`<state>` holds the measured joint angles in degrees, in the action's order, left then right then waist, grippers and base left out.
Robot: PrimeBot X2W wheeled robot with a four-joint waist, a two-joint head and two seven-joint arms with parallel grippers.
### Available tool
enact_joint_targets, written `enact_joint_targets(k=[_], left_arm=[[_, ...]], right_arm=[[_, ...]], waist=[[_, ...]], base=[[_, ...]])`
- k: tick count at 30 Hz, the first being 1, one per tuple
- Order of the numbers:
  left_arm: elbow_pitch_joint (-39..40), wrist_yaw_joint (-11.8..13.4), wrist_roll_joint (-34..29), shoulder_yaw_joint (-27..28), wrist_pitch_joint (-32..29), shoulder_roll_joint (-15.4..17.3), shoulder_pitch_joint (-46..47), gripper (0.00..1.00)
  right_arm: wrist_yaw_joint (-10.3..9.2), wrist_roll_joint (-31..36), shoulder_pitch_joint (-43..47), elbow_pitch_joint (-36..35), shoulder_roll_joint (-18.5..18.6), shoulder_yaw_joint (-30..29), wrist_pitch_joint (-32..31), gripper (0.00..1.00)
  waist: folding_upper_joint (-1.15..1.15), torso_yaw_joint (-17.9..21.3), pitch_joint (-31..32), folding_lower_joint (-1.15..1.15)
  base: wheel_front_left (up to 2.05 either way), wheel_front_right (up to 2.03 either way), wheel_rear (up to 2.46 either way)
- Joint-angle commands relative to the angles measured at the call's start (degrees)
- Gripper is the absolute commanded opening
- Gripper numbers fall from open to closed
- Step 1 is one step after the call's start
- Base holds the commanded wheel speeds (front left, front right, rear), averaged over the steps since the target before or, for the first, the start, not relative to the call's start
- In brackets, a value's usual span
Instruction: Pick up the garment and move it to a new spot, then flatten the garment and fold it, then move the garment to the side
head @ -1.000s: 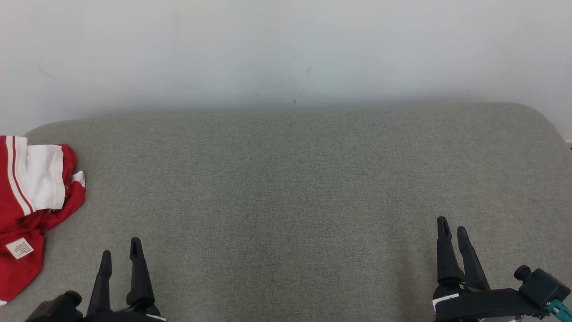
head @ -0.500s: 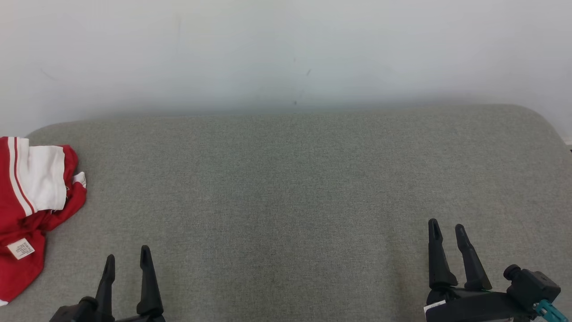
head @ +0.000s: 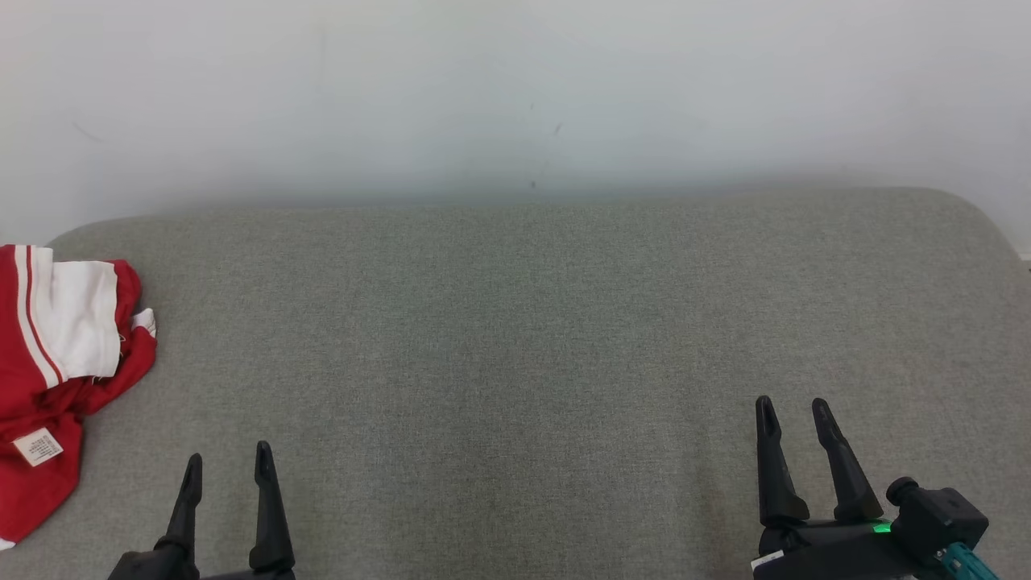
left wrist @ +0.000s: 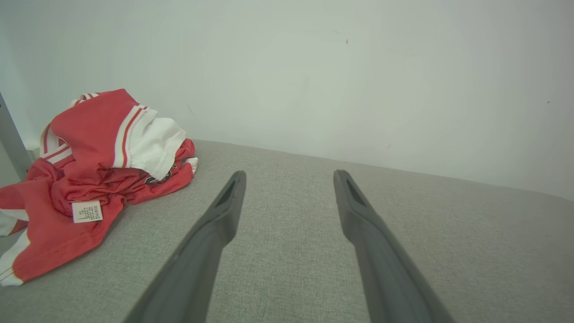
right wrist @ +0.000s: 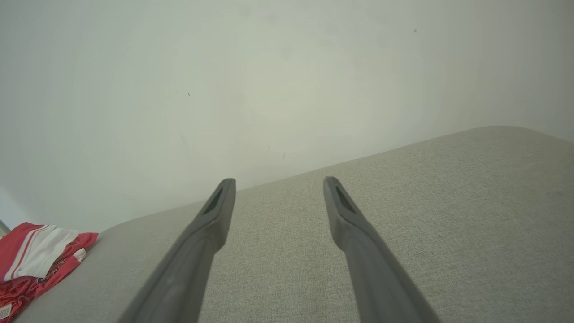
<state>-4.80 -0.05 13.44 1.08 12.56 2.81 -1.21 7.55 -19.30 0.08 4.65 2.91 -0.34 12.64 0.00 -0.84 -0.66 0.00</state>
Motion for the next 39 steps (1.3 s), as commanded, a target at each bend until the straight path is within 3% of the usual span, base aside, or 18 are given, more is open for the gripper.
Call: enact_joint_targets(k=[1,17,32,39], left_arm=[[0.2,-0.3,-1.5,0.3,0.7,0.2,-0.3,1.0],[0.1,-1.1,-6.9,2.1,2.3,0.2,-1.2,1.0],[-2.3,1.5,-6.8,3.5,2.7,0.1,-1.9,1.0],[-2.6,1.3,-6.7,3.5,2.7,0.1,-2.1,1.0]], right_arm=[[-0.1,1.5,0.4,-0.4,0.0,0.1,0.5,1.0],[-0.11,8.1,1.2,0.2,-0.1,-1.3,2.2,1.0],[-0.12,9.9,1.5,1.8,-0.1,-3.3,2.5,1.0],[-0.12,10.5,1.4,2.7,-0.1,-3.6,2.5,1.0]], waist=[[0.0,0.0,0.0,0.0],[0.0,-0.2,0.0,0.0],[0.0,-0.3,0.5,0.0],[0.0,-0.3,0.6,0.0]], base=[[0.0,0.0,0.0],[0.0,0.0,0.0],[0.0,0.0,0.0],[0.0,0.0,0.0]])
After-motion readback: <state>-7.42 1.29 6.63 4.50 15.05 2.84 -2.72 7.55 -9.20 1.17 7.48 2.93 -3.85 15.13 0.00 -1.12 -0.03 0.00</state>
